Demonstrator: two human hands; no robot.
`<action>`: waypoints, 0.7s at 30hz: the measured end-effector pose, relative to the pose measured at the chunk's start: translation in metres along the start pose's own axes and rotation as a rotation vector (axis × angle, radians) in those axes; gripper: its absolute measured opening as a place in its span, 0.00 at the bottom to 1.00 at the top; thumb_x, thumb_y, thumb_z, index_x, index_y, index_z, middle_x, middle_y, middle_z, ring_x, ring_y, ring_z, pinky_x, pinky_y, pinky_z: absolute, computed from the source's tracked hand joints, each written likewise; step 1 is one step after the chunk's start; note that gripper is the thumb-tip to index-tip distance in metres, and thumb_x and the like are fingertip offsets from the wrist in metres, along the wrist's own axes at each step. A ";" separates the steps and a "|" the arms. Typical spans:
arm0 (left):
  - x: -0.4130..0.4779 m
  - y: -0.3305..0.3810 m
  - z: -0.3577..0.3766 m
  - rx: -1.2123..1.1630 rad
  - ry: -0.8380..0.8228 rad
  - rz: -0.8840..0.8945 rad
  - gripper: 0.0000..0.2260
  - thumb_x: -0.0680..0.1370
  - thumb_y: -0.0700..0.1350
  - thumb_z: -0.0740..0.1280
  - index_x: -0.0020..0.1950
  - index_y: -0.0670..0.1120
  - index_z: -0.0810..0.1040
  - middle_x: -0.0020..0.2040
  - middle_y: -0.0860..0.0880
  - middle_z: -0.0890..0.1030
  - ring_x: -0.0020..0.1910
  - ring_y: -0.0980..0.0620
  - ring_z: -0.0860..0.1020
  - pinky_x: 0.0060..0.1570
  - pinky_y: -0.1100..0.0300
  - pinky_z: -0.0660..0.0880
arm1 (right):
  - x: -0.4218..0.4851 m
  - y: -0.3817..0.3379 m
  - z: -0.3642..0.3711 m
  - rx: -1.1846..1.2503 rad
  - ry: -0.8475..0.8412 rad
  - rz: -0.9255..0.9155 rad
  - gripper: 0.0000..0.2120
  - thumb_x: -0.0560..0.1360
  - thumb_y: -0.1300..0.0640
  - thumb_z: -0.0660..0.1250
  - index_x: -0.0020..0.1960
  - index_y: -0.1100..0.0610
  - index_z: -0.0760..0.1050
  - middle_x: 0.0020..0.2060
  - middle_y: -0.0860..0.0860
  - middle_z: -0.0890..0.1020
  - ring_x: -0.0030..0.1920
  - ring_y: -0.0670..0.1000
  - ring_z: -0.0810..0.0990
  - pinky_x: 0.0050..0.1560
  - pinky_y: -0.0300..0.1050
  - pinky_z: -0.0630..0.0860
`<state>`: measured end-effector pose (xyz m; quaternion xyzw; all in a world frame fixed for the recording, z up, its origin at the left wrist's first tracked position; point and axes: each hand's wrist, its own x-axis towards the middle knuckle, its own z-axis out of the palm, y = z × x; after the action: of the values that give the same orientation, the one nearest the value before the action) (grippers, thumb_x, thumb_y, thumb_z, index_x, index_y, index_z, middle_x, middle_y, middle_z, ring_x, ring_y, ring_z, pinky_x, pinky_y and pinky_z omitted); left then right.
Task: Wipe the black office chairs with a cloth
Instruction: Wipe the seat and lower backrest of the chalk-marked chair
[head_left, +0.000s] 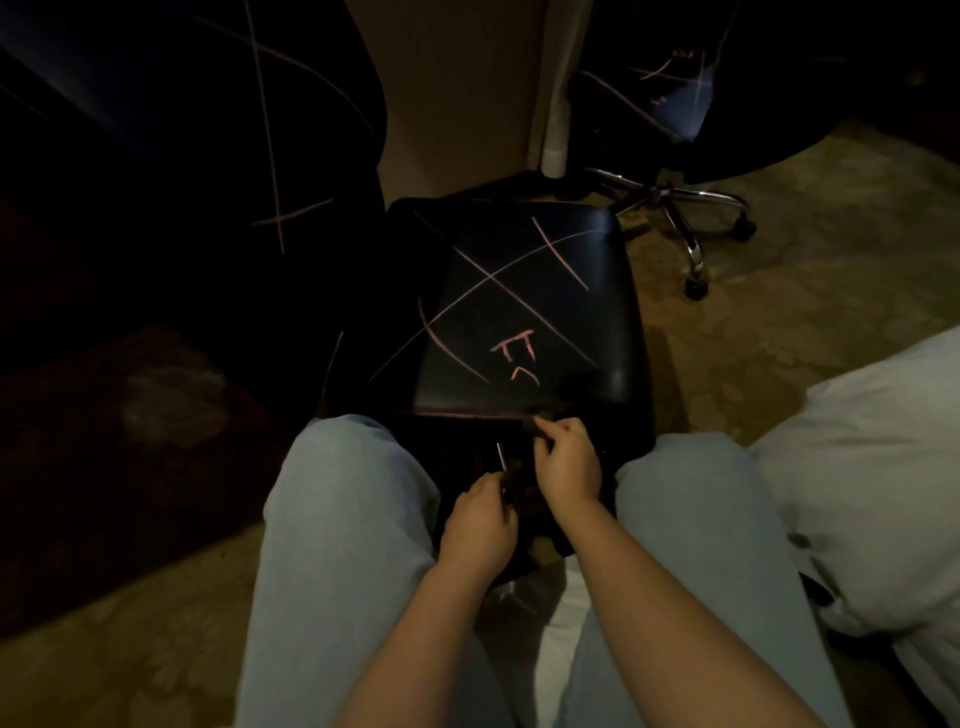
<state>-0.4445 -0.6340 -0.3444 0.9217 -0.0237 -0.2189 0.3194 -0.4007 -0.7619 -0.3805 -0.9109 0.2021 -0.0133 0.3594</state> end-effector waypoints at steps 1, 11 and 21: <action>0.001 -0.001 0.000 -0.010 0.011 0.004 0.18 0.79 0.43 0.59 0.70 0.47 0.69 0.65 0.47 0.75 0.61 0.47 0.74 0.60 0.54 0.72 | 0.001 0.003 -0.003 -0.037 -0.012 -0.009 0.16 0.78 0.58 0.64 0.65 0.50 0.77 0.55 0.50 0.75 0.53 0.51 0.76 0.50 0.43 0.74; 0.001 0.007 0.002 -0.022 -0.017 0.010 0.22 0.81 0.43 0.59 0.75 0.44 0.63 0.72 0.45 0.69 0.69 0.45 0.68 0.66 0.55 0.67 | -0.002 0.049 -0.034 -0.247 0.185 -0.003 0.16 0.79 0.61 0.62 0.65 0.53 0.77 0.55 0.57 0.76 0.54 0.59 0.75 0.46 0.50 0.73; 0.001 0.010 0.001 -0.031 -0.027 0.000 0.22 0.81 0.43 0.58 0.75 0.45 0.62 0.72 0.46 0.68 0.69 0.46 0.68 0.66 0.54 0.67 | 0.017 0.042 -0.034 0.066 0.231 0.116 0.17 0.79 0.63 0.59 0.67 0.56 0.73 0.62 0.57 0.71 0.61 0.57 0.70 0.56 0.41 0.65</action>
<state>-0.4430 -0.6427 -0.3395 0.9135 -0.0247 -0.2316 0.3335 -0.4059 -0.8181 -0.3853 -0.8778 0.2939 -0.1039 0.3636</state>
